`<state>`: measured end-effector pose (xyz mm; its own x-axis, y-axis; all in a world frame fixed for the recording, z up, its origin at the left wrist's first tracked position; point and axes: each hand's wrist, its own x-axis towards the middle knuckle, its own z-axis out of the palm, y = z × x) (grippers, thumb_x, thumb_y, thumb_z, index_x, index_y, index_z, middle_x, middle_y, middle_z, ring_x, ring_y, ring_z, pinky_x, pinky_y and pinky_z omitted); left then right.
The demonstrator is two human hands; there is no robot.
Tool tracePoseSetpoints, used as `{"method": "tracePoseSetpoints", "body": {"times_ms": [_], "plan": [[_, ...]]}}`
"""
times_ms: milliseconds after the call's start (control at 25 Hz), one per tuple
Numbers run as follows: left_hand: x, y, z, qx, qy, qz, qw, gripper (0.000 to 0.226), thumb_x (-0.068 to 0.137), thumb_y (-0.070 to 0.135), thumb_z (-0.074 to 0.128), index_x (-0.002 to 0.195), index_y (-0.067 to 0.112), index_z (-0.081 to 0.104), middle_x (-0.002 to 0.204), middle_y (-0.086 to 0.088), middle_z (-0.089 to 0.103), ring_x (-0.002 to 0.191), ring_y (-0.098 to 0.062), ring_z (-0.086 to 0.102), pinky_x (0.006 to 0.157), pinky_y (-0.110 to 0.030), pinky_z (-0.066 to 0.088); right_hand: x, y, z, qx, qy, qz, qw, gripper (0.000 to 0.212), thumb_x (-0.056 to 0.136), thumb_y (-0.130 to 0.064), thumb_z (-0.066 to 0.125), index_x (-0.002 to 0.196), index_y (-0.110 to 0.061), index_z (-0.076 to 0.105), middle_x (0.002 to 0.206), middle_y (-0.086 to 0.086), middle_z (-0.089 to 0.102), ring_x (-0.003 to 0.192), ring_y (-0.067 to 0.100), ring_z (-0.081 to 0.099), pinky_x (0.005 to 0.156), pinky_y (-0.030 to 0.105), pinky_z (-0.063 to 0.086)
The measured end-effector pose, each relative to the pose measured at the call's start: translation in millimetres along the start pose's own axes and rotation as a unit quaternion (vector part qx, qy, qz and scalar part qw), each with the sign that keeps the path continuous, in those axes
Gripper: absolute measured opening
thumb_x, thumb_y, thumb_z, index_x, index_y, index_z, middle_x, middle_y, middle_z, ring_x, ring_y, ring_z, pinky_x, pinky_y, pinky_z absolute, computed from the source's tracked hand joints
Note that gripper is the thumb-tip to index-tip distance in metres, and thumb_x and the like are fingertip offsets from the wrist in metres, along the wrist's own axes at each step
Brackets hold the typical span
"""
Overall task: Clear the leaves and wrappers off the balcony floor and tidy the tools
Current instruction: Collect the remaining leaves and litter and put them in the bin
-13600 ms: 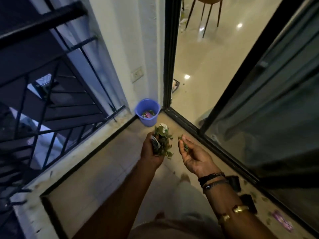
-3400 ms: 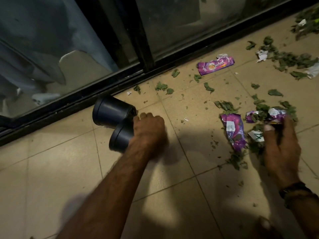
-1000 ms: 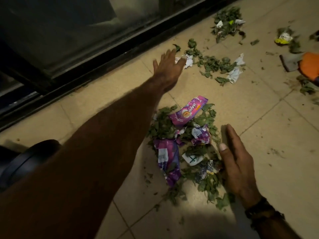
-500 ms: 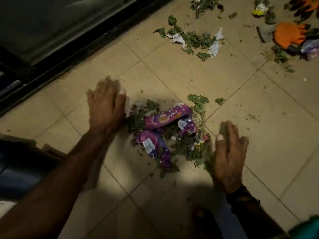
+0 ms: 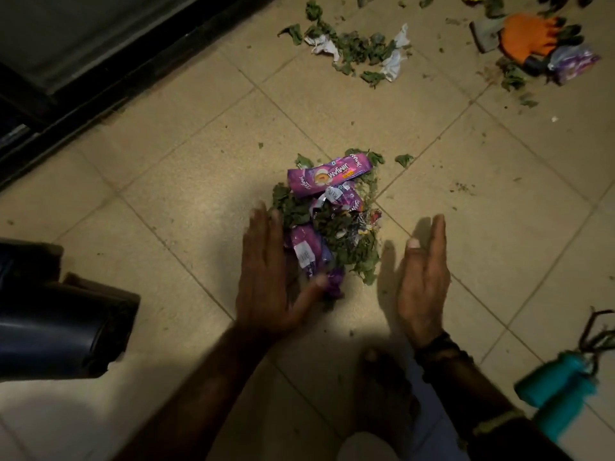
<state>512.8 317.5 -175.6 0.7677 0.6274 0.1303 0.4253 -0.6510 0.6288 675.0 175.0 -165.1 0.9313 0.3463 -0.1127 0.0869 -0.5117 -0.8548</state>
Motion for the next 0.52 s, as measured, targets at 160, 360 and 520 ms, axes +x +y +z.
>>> {"method": "tracePoseSetpoints", "body": {"times_ms": [160, 360, 520], "plan": [[-6, -5, 23, 0.181, -0.101, 0.102, 0.973, 0.135, 0.067, 0.093, 0.053, 0.157, 0.000, 0.014, 0.164, -0.028, -0.001, 0.153, -0.043, -0.002, 0.120, -0.064, 0.013, -25, 11, 17, 0.046, -0.082, -0.040, 0.995, 0.073, 0.103, -0.048, 0.041, 0.163, -0.020, 0.010, 0.169, -0.006, 0.016, 0.155, 0.008, 0.017, 0.127, 0.050, 0.017], [58, 10, 26, 0.167, -0.013, 0.091, 0.982, 0.118, 0.081, 0.080, 0.054, 0.157, -0.001, 0.016, 0.164, -0.027, 0.002, 0.154, -0.041, -0.002, 0.123, -0.060, 0.004, 55, -20, 8, 0.031, -0.012, -0.033, 0.999, 0.061, 0.102, -0.039, 0.043, 0.158, -0.016, 0.033, 0.160, -0.003, 0.037, 0.143, -0.001, 0.034, 0.117, 0.017, 0.027], [71, -5, 23, 0.019, 0.094, -0.163, 0.982, 0.097, 0.094, 0.072, 0.033, 0.159, 0.005, 0.011, 0.167, -0.020, 0.003, 0.156, -0.031, -0.003, 0.124, -0.056, 0.003, 132, -37, 6, -0.073, -0.147, 0.001, 0.986, 0.056, 0.107, -0.042, 0.043, 0.155, -0.014, 0.039, 0.168, 0.005, 0.023, 0.155, 0.017, 0.019, 0.127, 0.038, 0.013]]}}
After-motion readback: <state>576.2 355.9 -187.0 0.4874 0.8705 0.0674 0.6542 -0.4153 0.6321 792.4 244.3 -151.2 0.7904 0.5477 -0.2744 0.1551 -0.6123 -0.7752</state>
